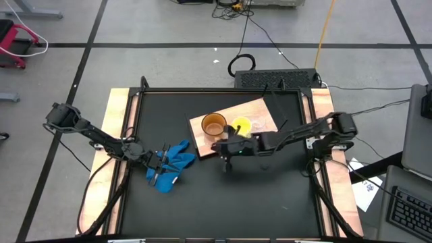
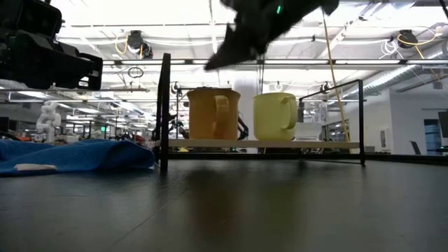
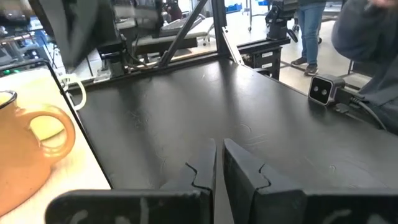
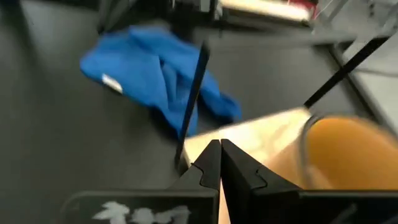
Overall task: Stack small to large cups/mugs on shelf
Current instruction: Adjust the brown mug
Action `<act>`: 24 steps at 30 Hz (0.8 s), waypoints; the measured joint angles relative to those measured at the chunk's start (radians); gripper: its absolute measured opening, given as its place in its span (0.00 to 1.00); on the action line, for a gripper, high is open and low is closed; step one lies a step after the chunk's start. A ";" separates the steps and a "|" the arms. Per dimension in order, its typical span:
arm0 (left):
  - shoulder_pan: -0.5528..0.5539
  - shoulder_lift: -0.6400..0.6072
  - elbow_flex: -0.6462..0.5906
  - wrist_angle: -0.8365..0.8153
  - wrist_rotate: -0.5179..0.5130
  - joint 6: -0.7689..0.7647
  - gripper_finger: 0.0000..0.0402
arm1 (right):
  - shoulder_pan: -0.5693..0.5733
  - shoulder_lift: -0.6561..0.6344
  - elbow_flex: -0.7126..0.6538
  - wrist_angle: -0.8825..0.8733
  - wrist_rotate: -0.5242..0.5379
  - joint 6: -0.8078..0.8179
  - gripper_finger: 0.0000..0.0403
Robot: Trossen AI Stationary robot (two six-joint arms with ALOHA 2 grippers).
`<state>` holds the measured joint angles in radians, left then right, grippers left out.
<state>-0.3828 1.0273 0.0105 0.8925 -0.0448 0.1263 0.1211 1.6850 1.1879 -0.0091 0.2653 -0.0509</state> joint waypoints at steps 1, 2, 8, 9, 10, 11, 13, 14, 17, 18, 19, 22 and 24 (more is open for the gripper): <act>0.000 0.000 0.000 0.000 0.000 -0.001 0.08 | 0.001 -0.026 0.001 -0.013 0.000 -0.009 0.00; 0.000 0.000 0.000 0.000 0.000 -0.001 0.08 | 0.001 -0.056 0.001 -0.036 0.000 -0.014 0.00; 0.000 0.000 0.000 -0.002 0.000 0.000 0.08 | -0.053 -0.214 0.001 -0.125 -0.004 -0.023 0.00; 0.000 0.000 0.000 -0.001 0.000 0.000 0.08 | -0.070 -0.232 0.001 -0.143 -0.005 -0.015 0.00; 0.000 0.000 0.000 -0.001 0.000 0.000 0.08 | -0.085 -0.249 0.001 -0.168 -0.009 -0.012 0.00; 0.000 0.000 0.000 -0.001 0.000 0.000 0.08 | -0.105 -0.264 0.001 -0.193 -0.028 -0.010 0.00; 0.000 0.000 0.000 -0.001 0.000 0.000 0.08 | -0.142 -0.283 0.001 -0.228 -0.098 0.006 0.00; 0.000 0.000 0.000 -0.001 -0.001 0.000 0.08 | -0.163 -0.290 0.001 -0.249 -0.127 0.019 0.00; 0.000 0.000 0.000 -0.001 -0.001 0.001 0.08 | -0.217 -0.291 0.001 -0.289 -0.183 0.035 0.00; 0.000 0.000 0.000 0.000 -0.002 0.001 0.08 | -0.235 -0.290 0.001 -0.290 -0.194 0.034 0.00; 0.000 0.000 0.000 0.000 -0.002 0.001 0.08 | -0.253 -0.290 0.001 -0.287 -0.214 0.034 0.00; 0.000 0.000 0.000 0.000 -0.007 0.001 0.08 | -0.321 -0.291 0.008 -0.287 -0.354 0.050 0.00; 0.000 0.000 0.000 0.000 -0.009 0.001 0.08 | -0.367 -0.286 0.019 -0.291 -0.457 0.065 0.00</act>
<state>-0.3828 1.0271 0.0105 0.8929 -0.0536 0.1276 -0.2455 1.3993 1.2072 -0.3004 -0.1914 0.0141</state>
